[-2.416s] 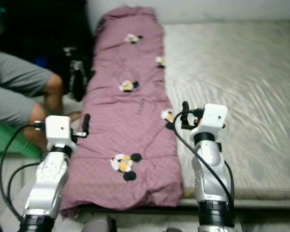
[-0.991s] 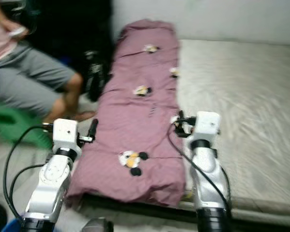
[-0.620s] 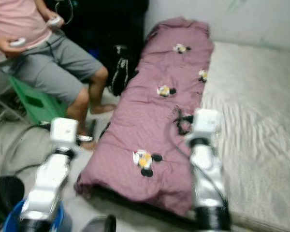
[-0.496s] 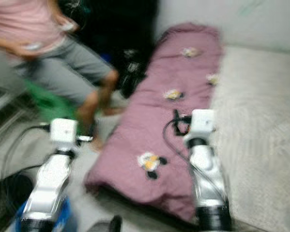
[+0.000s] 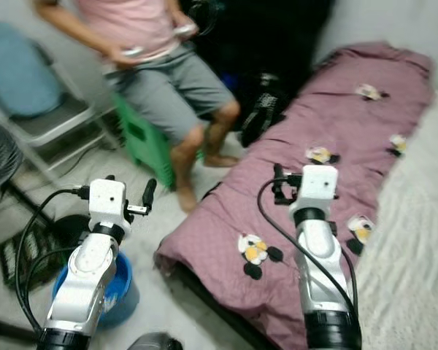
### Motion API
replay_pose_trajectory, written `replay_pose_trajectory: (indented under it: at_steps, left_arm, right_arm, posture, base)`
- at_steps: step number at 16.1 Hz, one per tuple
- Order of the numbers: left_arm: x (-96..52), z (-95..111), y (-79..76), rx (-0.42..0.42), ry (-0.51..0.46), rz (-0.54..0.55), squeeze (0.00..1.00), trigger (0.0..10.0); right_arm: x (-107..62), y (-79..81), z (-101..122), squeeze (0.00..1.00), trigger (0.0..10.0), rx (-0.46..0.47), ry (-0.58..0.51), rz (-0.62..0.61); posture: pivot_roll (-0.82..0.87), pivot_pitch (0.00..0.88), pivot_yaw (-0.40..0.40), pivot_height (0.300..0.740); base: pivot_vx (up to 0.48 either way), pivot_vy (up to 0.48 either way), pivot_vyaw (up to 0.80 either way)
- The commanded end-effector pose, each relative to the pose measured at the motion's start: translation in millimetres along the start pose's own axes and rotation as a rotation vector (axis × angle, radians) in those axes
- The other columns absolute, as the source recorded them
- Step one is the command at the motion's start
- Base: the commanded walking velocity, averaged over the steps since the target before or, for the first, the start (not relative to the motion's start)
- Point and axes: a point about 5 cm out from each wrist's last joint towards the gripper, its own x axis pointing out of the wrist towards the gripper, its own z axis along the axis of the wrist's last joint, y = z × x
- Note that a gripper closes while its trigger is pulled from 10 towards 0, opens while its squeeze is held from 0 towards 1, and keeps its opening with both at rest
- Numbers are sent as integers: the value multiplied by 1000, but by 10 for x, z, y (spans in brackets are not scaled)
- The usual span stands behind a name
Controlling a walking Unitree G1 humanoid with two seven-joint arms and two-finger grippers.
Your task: Clean up the room
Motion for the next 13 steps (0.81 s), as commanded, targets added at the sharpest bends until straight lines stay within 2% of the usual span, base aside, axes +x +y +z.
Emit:
replay_pose_trajectory:
  at_steps: [1,13]
  left_arm:
    - [-10,-14,100,15,6,38,0,10000]
    - [-10,-14,100,15,6,38,0,10000]
  right_arm:
    - [11,96,20,0,10000,17,-7,28]
    - [11,96,20,0,10000,17,-7,28]
  posture:
    - [-57,0,34,740]
    - [-57,0,34,740]
  base:
    - [0,0,794]
    - [0,0,794]
